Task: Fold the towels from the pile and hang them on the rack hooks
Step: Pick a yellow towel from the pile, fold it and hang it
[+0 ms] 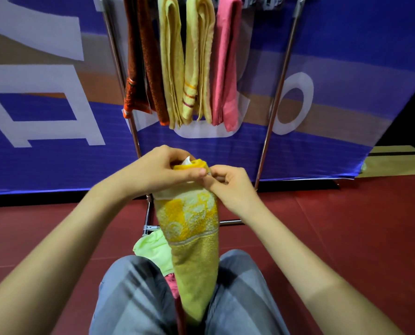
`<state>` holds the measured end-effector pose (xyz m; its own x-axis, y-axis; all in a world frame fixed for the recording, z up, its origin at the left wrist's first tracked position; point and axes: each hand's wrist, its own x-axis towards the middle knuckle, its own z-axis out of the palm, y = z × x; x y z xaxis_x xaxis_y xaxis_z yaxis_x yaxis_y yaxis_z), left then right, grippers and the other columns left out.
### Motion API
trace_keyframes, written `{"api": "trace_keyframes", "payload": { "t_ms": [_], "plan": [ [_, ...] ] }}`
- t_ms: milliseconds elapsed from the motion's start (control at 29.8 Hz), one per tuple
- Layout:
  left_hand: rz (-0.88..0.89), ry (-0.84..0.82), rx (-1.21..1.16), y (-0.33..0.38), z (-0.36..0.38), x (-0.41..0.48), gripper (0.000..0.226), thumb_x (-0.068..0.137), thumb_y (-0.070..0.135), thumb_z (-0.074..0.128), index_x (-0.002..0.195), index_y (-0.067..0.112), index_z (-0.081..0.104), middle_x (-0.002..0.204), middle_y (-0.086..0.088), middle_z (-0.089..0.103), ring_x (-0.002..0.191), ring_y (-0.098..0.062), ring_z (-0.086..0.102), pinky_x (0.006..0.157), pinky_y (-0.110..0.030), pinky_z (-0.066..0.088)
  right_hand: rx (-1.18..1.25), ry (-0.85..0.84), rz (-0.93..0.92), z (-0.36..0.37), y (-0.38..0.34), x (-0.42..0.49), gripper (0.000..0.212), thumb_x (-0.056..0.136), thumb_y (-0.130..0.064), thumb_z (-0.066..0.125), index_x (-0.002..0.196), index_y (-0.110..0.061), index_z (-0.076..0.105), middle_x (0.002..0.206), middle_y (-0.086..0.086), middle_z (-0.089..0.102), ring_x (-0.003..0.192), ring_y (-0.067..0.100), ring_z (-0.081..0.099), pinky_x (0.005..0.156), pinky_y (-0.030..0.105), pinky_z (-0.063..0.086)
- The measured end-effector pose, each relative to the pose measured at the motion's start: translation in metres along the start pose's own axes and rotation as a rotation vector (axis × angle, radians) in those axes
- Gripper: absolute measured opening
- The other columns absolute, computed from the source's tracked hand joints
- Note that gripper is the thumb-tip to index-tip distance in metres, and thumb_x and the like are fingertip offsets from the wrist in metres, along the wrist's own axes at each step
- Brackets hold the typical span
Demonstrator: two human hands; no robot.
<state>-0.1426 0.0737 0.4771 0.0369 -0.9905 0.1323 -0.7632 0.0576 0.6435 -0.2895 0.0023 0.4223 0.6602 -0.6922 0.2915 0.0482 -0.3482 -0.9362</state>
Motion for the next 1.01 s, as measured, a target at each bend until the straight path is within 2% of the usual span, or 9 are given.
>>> {"api": "trace_keyframes", "payload": {
  "t_ms": [134,302,403,538,672,739,806,907,1008],
  "plan": [
    [0.015,0.058,0.077,0.003,0.006,0.003,0.061,0.078,0.057,0.055,0.076,-0.003,0.061,0.059,-0.009,0.048,0.055,-0.013,0.040,0.055,-0.033,0.034,0.037,0.002,0.046,-0.001,0.005,-0.003,0.016,0.085,-0.007,0.058,0.077,0.006,0.064,0.053,-0.008,0.052,0.049,-0.003,0.044,0.048,0.008,0.032],
    [0.063,0.260,0.182,0.014,0.000,0.006,0.046,0.078,0.047,0.039,0.065,0.005,0.052,0.053,0.003,0.044,0.053,-0.016,0.040,0.058,-0.037,0.039,0.301,-0.114,0.211,-0.003,0.018,-0.005,0.017,0.091,-0.010,0.048,0.083,-0.022,0.058,0.059,-0.019,0.066,0.058,-0.010,0.057,0.056,0.004,0.041],
    [0.116,0.439,0.124,0.018,-0.017,0.009,0.045,0.080,0.042,0.041,0.065,0.001,0.050,0.053,0.001,0.037,0.053,-0.009,0.032,0.054,-0.033,0.030,0.280,-0.236,0.308,0.002,0.041,-0.013,0.023,0.089,-0.002,0.048,0.094,-0.022,0.057,0.068,-0.021,0.070,0.066,-0.010,0.062,0.063,0.005,0.047],
    [0.138,0.605,0.137,0.019,-0.045,0.011,0.036,0.083,0.040,0.043,0.054,0.018,0.039,0.050,0.003,0.033,0.048,-0.006,0.030,0.049,-0.023,0.025,0.246,-0.270,0.426,0.011,0.074,-0.024,0.025,0.085,-0.001,0.055,0.099,-0.022,0.058,0.071,-0.024,0.070,0.073,-0.010,0.062,0.072,0.009,0.049],
    [0.103,0.727,0.155,0.006,-0.073,0.007,0.030,0.084,0.039,0.045,0.063,0.017,0.050,0.048,0.007,0.047,0.046,0.000,0.039,0.050,-0.018,0.029,0.217,-0.290,0.548,0.020,0.104,-0.029,0.024,0.086,-0.004,0.055,0.109,-0.010,0.060,0.068,-0.022,0.069,0.069,-0.007,0.062,0.070,0.008,0.048],
    [0.071,0.757,0.155,-0.004,-0.081,0.003,0.031,0.083,0.040,0.045,0.060,0.019,0.047,0.046,0.012,0.052,0.044,0.005,0.040,0.049,-0.014,0.029,0.183,-0.309,0.583,0.021,0.115,-0.032,0.025,0.087,-0.007,0.056,0.111,-0.004,0.060,0.073,-0.018,0.069,0.071,-0.004,0.062,0.071,0.010,0.048],
    [0.016,0.789,0.207,-0.017,-0.088,-0.002,0.036,0.084,0.040,0.044,0.064,0.011,0.053,0.050,0.003,0.050,0.049,0.001,0.039,0.054,-0.023,0.032,0.188,-0.304,0.588,0.020,0.121,-0.032,0.018,0.088,-0.006,0.053,0.104,-0.010,0.061,0.072,-0.015,0.071,0.070,-0.004,0.063,0.072,0.011,0.049],
    [-0.084,0.858,0.296,-0.039,-0.095,-0.012,0.044,0.086,0.037,0.043,0.073,-0.003,0.057,0.064,-0.021,0.051,0.066,-0.023,0.046,0.062,-0.033,0.033,0.184,-0.289,0.563,0.017,0.113,-0.027,0.016,0.089,-0.002,0.049,0.086,-0.015,0.058,0.063,-0.015,0.070,0.061,-0.006,0.062,0.064,0.009,0.048],
    [-0.313,0.807,0.374,-0.063,-0.088,-0.020,0.042,0.090,0.033,0.046,0.074,-0.005,0.055,0.076,-0.031,0.056,0.078,-0.043,0.056,0.066,-0.040,0.038,0.238,-0.292,0.496,0.008,0.093,-0.022,0.015,0.090,-0.003,0.048,0.086,-0.011,0.060,0.062,-0.014,0.070,0.060,-0.006,0.060,0.062,0.009,0.046]
  ]
}}
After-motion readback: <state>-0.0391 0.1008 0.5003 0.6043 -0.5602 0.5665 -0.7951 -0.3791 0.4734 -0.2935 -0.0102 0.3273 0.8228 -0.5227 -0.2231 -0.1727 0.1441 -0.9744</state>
